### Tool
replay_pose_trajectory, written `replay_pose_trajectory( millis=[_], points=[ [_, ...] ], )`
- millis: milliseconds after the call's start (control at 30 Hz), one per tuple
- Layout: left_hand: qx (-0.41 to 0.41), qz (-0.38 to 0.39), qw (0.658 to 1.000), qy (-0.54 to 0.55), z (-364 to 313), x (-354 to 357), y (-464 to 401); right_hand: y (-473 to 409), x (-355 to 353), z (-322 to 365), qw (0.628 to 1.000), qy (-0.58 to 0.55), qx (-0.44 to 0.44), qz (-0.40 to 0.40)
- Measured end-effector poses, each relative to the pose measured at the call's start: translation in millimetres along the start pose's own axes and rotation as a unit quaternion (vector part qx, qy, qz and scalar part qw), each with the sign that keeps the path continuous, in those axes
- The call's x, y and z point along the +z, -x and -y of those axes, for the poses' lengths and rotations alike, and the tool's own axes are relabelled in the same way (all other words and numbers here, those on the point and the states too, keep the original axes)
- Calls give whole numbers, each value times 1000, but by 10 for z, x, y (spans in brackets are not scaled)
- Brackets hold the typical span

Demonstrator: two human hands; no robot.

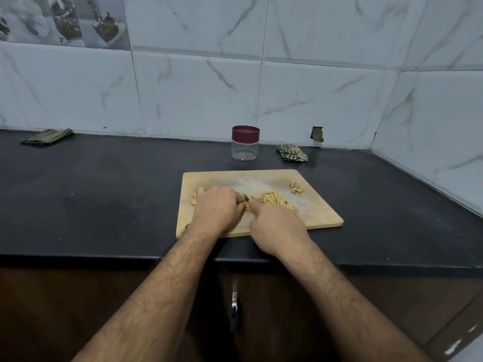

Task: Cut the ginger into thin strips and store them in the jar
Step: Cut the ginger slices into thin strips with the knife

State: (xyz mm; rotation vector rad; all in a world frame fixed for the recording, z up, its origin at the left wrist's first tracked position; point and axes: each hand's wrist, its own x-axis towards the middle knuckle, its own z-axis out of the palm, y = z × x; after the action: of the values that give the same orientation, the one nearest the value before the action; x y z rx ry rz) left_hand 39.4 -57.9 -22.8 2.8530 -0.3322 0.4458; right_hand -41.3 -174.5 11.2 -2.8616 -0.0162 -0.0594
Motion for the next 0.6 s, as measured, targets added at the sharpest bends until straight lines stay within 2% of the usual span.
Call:
replay_pose_trajectory(
  millis=[367, 600],
  points=[
    [-9, -6, 1000, -9, -18, 1, 6, 129, 4, 22, 998, 64, -9, 19],
    [-5, -17, 1000, -10, -18, -9, 14, 283, -21, -72, 999, 43, 2, 30]
  ],
)
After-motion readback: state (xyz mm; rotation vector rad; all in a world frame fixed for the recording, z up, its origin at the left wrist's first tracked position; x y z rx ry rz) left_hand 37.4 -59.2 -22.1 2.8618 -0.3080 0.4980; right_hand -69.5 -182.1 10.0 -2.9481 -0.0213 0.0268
